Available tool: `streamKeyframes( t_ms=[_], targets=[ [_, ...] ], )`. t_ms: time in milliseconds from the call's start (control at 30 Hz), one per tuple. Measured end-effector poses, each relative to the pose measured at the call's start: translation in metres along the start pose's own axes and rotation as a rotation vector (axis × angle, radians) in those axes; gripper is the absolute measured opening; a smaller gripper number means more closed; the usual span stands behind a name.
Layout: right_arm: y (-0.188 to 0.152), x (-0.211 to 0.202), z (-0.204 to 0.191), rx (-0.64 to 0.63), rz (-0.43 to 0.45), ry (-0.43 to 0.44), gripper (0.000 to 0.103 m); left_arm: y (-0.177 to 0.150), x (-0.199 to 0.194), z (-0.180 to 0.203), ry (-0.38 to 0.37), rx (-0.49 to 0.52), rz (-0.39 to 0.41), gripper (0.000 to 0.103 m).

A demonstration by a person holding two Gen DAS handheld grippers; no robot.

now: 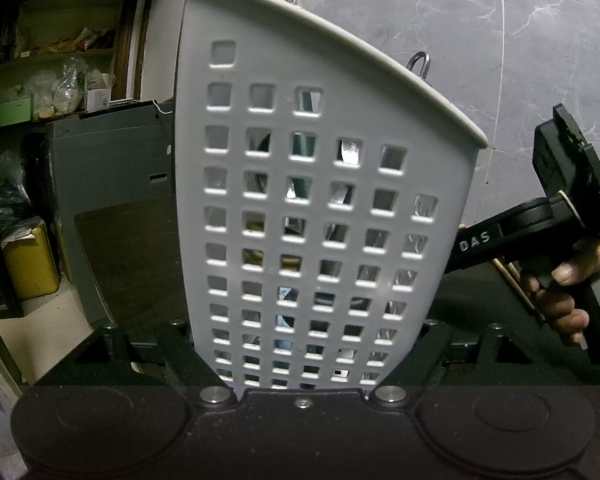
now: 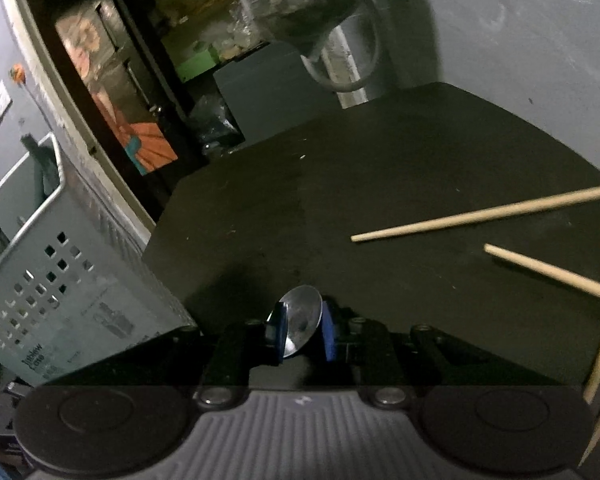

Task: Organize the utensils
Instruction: 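Lift the spoon with the right gripper toward the basket in the left tool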

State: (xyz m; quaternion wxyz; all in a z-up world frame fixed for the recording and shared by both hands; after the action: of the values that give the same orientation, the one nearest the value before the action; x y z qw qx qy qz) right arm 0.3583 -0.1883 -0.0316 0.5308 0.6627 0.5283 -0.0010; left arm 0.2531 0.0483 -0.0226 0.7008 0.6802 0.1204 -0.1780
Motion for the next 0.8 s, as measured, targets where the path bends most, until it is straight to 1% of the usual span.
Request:
streamKeyframes(
  t_ms=[100,133,200,300,400,533,633,800],
  targets=[
    [0.001,0.005,-0.012,-0.059,-0.009,-0.025,0.021,0.0,0.0,0.0,0.0,0.0,0.0,0.081],
    [0.001,0.006,-0.016,-0.079,-0.011,-0.043,0.015,0.0,0.0,0.0,0.0,0.0,0.0,0.081],
    [0.002,0.009,-0.022,-0.106,-0.018,-0.051,0.013,0.0,0.0,0.0,0.0,0.0,0.0,0.081],
    [0.001,0.008,-0.025,-0.08,-0.027,-0.013,0.009,0.0,0.0,0.0,0.0,0.0,0.001,0.081],
    [0.001,0.005,-0.022,-0.023,-0.028,0.026,0.007,0.0,0.0,0.0,0.0,0.0,0.001,0.081],
    [0.0,-0.001,-0.018,0.037,-0.015,0.049,0.005,0.0,0.0,0.0,-0.001,0.0,0.001,0.081],
    [-0.002,-0.007,-0.02,0.045,-0.008,0.01,0.005,0.0,0.001,0.0,0.0,-0.001,0.001,0.081],
    [-0.007,-0.027,-0.029,0.003,-0.009,-0.086,0.004,-0.001,0.001,0.0,0.0,-0.003,0.001,0.081]
  ],
)
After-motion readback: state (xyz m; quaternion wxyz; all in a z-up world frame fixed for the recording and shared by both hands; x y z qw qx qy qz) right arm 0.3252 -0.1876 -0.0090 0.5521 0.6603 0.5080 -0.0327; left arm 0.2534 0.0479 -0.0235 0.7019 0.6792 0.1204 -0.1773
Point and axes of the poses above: each gripper's, at about its wrist camera, not at the fingertips, and x roughly the way its jaws point, z to its right, y to its top, the point moved 1 cm from there along x, roughly the way its jaws point, and after that the axes turned 5 degrees about y, right-handed, at the moved point
